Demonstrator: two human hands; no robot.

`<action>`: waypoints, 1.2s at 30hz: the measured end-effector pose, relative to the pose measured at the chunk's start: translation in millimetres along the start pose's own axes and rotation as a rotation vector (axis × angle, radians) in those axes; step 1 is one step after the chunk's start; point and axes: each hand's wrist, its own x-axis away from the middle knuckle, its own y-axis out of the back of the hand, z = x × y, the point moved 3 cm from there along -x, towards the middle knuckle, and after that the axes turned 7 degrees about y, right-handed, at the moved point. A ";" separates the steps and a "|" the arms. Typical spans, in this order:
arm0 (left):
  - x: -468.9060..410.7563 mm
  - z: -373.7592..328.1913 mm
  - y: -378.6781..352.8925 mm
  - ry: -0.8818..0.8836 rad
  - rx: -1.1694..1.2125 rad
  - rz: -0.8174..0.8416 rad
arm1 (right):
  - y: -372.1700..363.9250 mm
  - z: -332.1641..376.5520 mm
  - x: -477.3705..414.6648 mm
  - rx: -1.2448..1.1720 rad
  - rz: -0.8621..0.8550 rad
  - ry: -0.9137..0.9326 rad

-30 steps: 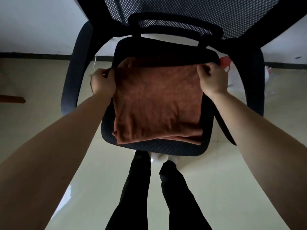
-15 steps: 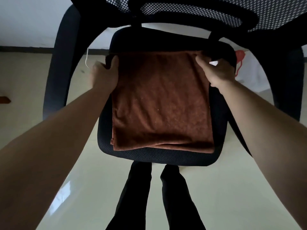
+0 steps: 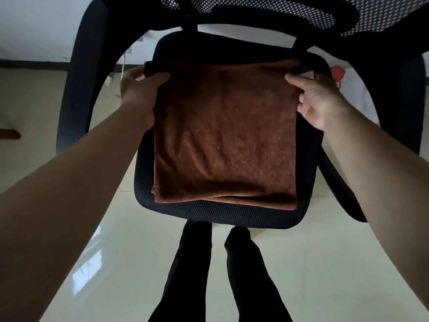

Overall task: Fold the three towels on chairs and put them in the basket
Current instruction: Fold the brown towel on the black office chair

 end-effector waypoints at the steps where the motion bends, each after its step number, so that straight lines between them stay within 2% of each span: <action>1: 4.6 -1.9 -1.2 -0.024 -0.011 0.017 | -1.4 2.6 5.4 -0.008 0.026 -0.008; 5: 39.8 2.4 3.7 -0.201 -0.458 -0.010 | -6.8 6.8 37.7 0.201 0.123 0.046; 8: 64.0 24.7 3.4 -0.319 -0.741 0.054 | -4.9 -3.8 65.3 0.608 0.160 0.196; 11: 83.8 51.7 6.2 -0.452 -0.993 0.035 | -3.1 -23.1 80.3 0.938 0.219 0.344; 15: 91.1 82.8 11.6 -0.519 -1.182 0.075 | -2.6 -41.9 88.3 1.072 0.267 0.406; 19: 84.2 76.4 13.1 -0.560 -1.033 -0.054 | -7.1 -21.9 76.3 0.934 0.047 0.488; 21: 74.8 62.6 15.0 -0.529 -0.915 -0.188 | -7.4 -10.1 61.2 0.844 -0.093 0.481; 23: 61.7 48.4 17.5 -0.480 -0.794 -0.268 | -10.0 -1.1 44.7 0.871 -0.159 0.454; 26: 49.2 34.2 18.8 -0.451 -0.702 -0.292 | -19.4 9.5 24.8 1.098 -0.117 0.384; 30: 40.1 25.6 20.2 -0.474 -0.704 -0.270 | -48.8 17.6 5.6 1.417 0.066 0.362; 33: 37.3 23.4 23.6 -0.482 -0.714 -0.257 | -62.0 17.0 -3.9 1.435 0.161 0.405; 36: 35.9 23.7 29.7 -0.478 -0.705 -0.253 | -61.1 17.8 3.5 1.382 0.100 0.521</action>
